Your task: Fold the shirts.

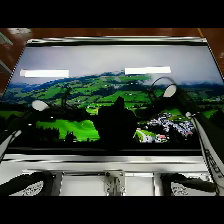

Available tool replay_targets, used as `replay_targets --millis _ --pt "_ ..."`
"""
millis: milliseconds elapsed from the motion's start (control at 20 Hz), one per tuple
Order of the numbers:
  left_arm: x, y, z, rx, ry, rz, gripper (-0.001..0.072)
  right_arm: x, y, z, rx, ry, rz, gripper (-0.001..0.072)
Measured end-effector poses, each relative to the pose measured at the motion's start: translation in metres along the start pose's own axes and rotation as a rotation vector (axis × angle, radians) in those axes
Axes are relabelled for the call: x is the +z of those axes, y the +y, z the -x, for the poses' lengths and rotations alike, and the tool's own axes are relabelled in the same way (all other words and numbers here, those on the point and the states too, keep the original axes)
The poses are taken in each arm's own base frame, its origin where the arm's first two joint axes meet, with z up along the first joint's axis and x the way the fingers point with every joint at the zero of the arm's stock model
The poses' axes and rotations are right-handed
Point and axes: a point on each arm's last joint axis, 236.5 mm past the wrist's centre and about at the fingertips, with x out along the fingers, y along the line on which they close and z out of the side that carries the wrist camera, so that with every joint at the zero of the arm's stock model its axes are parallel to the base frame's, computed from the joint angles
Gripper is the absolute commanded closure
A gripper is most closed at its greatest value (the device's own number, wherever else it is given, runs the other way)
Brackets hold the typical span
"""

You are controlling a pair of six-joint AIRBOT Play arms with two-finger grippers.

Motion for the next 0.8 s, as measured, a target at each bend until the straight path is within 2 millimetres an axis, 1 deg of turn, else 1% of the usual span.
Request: replay_targets --millis 50,150,200,250,300,350,450,500,550,600,650,750,800 --pt "0.024 -0.021 0.027 -0.003 -0.086 -0.075 0.0674 0.016 0.011 0.028 -0.01 -0.087 0.045 0.0651" --pt "0.066 -0.073 0.09 -0.015 -0.271 -0.22 0.0674 0.047 0.039 0.097 -0.043 -0.307 0.141 0.0652" --pt "0.082 -0.1 0.124 -0.02 -0.363 -0.29 0.0674 0.059 0.057 0.136 -0.06 -0.428 0.193 0.0652" --pt "0.095 -0.131 0.163 -0.025 -0.462 -0.36 0.0674 0.065 0.076 0.172 -0.074 -0.542 0.24 0.0652" --pt "0.103 -0.159 0.199 -0.027 -0.55 -0.421 0.0674 0.068 0.097 0.213 -0.088 -0.667 0.288 0.0652" --pt "0.107 -0.185 0.234 -0.019 -0.635 -0.481 0.0674 0.067 0.117 0.251 -0.101 -0.782 0.327 0.0651" --pt "0.106 -0.227 0.295 0.013 -0.777 -0.577 0.0673 0.053 0.148 0.311 -0.126 -0.961 0.382 0.0651" --pt "0.102 -0.24 0.317 0.037 -0.827 -0.61 0.0673 0.043 0.159 0.337 -0.145 -1.038 0.398 0.0652" --pt "0.098 -0.248 0.336 0.072 -0.863 -0.636 0.0673 0.032 0.166 0.358 -0.171 -1.093 0.405 0.0651" --pt "0.094 -0.25 0.35 0.117 -0.888 -0.65 0.0673 0.021 0.169 0.372 -0.198 -1.131 0.407 0.0652" --pt "0.09 -0.247 0.358 0.164 -0.89 -0.651 0.0673 0.01 0.17 0.383 -0.227 -1.156 0.402 0.0651" --pt "0.084 -0.23 0.362 0.262 -0.853 -0.63 0.0673 -0.01 0.16 0.389 -0.296 -1.14 0.378 0.0651" --pt "0.08 -0.216 0.36 0.314 -0.815 -0.612 0.0673 -0.018 0.152 0.385 -0.325 -1.107 0.359 0.0651"
